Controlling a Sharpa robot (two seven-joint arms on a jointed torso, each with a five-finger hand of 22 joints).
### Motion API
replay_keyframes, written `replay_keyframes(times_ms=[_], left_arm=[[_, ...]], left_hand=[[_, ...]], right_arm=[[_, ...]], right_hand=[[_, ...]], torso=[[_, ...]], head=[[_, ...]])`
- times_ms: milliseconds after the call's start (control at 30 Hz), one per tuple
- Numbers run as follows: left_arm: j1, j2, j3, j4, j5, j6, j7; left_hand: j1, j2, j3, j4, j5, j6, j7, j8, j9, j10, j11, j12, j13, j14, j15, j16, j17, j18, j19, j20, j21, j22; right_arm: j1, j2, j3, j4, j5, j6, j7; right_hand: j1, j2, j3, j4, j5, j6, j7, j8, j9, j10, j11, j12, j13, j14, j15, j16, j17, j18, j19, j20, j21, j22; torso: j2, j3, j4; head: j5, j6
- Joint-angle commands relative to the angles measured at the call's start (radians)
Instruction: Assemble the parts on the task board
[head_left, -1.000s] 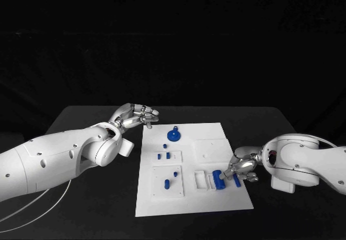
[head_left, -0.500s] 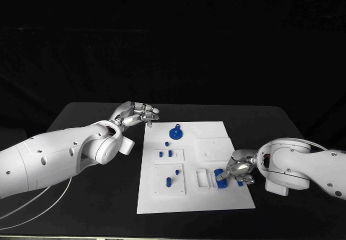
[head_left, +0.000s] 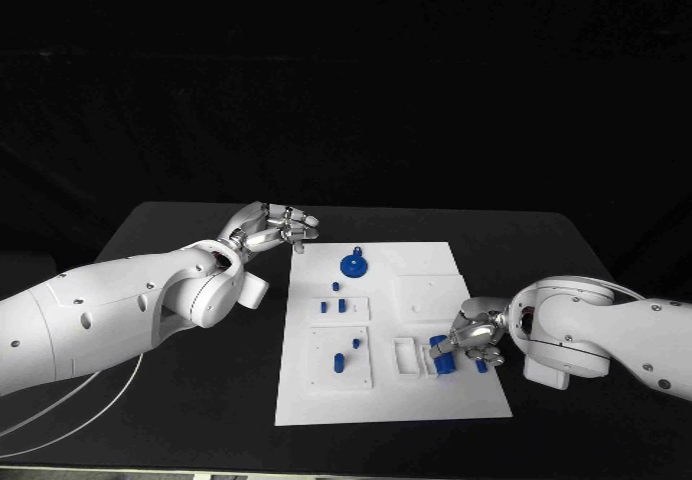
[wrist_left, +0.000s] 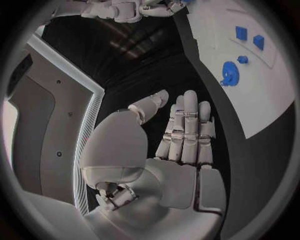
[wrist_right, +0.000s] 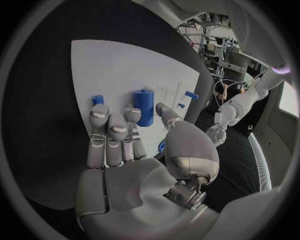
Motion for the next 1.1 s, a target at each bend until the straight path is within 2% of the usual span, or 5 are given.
replay_keyframes(times_ms=[33, 367, 733, 900, 1100], left_arm=[[0.0, 0.0, 0.001, 0.003, 0.007, 0.011, 0.007], [0.0, -0.002, 0.001, 0.002, 0.007, 0.012, 0.007], [0.0, -0.001, 0.001, -0.001, 0.007, 0.011, 0.006], [0.0, -0.002, 0.001, -0.001, 0.007, 0.009, 0.006], [0.0, 0.0, 0.001, -0.003, 0.007, 0.01, 0.006]], left_hand=[[-0.009, -0.001, -0.002, 0.004, -0.006, -0.008, -0.002, 0.006, -0.001, -0.008, 0.0, -0.007, 0.001, 0.007, 0.002, -0.005, 0.001, -0.002, 0.006, -0.036, -0.006, 0.002], [-0.008, -0.001, -0.001, 0.005, -0.006, -0.008, -0.002, 0.006, -0.001, -0.008, 0.0, -0.007, 0.001, 0.007, 0.002, -0.005, 0.002, -0.001, 0.006, -0.036, -0.006, 0.002], [-0.008, -0.001, -0.001, 0.005, -0.006, -0.008, -0.002, 0.006, -0.001, -0.008, 0.0, -0.007, 0.001, 0.007, 0.002, -0.006, 0.003, -0.001, 0.006, -0.036, -0.006, 0.002], [-0.008, -0.001, -0.001, 0.005, -0.005, -0.008, -0.002, 0.006, -0.001, -0.008, 0.0, -0.007, 0.001, 0.008, 0.002, -0.006, 0.003, -0.001, 0.006, -0.036, -0.006, 0.002], [-0.009, -0.001, -0.001, 0.006, -0.005, -0.01, -0.002, 0.006, -0.002, -0.009, 0.0, -0.007, 0.001, 0.008, 0.002, -0.006, 0.004, -0.001, 0.006, -0.036, -0.006, 0.003]], right_arm=[[-0.016, 0.01, -0.008, 0.0, 0.003, 0.007, -0.005], [-0.018, 0.01, -0.007, 0.002, -0.002, -0.001, -0.003], [-0.017, -0.014, -0.007, 0.019, 0.008, -0.026, 0.011], [-0.005, -0.027, -0.007, 0.031, 0.012, -0.038, 0.016], [0.015, -0.042, -0.007, 0.04, 0.035, -0.045, 0.022]], right_hand=[[-0.004, -0.004, 0.003, -0.008, -0.005, -0.002, 0.006, -0.01, -0.054, -0.011, 0.0, 0.006, 0.002, 0.005, 0.002, -0.006, 0.001, 0.053, -0.004, -0.005, 0.005, 0.016], [0.007, 0.016, 0.011, -0.025, 0.009, 0.006, 0.006, -0.012, -0.053, -0.012, 0.0, 0.009, 0.004, 0.006, 0.002, -0.008, 0.006, 0.053, -0.004, -0.004, 0.008, 0.017], [0.01, 0.053, 0.039, -0.036, -0.002, 0.033, 0.001, -0.008, -0.049, -0.009, -0.004, 0.011, 0.003, 0.009, -0.001, -0.012, 0.012, 0.053, -0.003, 0.002, 0.013, 0.017], [0.008, 0.066, 0.059, -0.039, -0.023, 0.039, 0.0, -0.013, -0.053, -0.007, -0.005, 0.01, 0.0, 0.011, -0.002, -0.016, 0.015, 0.053, -0.005, 0.006, 0.015, 0.017], [0.0, 0.066, 0.067, -0.036, -0.029, 0.045, -0.001, -0.014, -0.056, -0.006, -0.005, 0.01, -0.002, 0.012, -0.002, -0.018, 0.016, 0.053, -0.005, 0.009, 0.016, 0.017]], torso=[[0.001, -0.0004, -0.001], [0.001, -0.0008, -0.0002], [0.002, 0.0002, -0.0012], [0.002, 0.0001, -0.0014], [0.002, -0.0005, -0.0014]], head=[[0.001, -0.002], [0.0, -0.004], [0.001, -0.003], [0.001, -0.003], [0.0, -0.003]])
